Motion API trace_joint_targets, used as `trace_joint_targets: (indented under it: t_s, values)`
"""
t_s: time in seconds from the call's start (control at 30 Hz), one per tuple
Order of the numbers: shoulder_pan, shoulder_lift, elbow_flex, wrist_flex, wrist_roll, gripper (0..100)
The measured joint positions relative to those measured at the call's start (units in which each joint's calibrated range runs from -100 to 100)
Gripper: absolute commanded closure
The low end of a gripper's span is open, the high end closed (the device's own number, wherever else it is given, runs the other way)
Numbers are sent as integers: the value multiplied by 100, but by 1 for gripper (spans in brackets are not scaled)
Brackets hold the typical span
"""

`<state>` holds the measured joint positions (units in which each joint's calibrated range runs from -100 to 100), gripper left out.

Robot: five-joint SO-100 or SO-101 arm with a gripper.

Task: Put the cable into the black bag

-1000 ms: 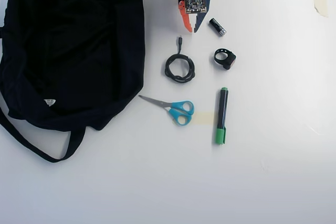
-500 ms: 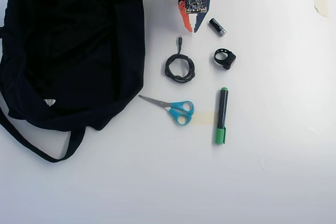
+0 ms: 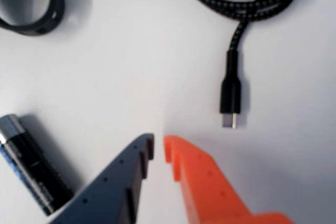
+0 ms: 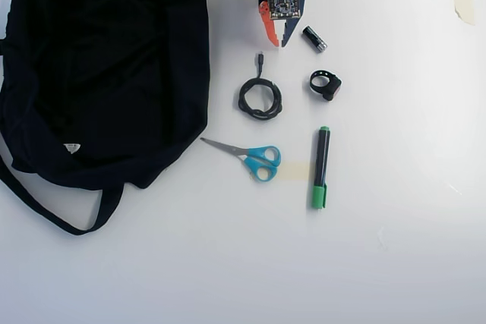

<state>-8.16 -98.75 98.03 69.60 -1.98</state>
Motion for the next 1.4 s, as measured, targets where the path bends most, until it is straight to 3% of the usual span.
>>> trace_joint_targets:
  t_s: [0.33, 0.57, 0.77, 1.07, 1.23, 1.4]
  values:
    - [0, 0, 0, -438, -15, 98]
    - [0, 0, 0, -1863, -15, 98]
    - [0, 116, 0, -3890, -15, 98]
    - [-176, 1586, -409, -6123, -15, 98]
    - [-338, 3072, -1502, -7437, -15, 98]
    - [-316, 4832, -2877, -7789, -15, 98]
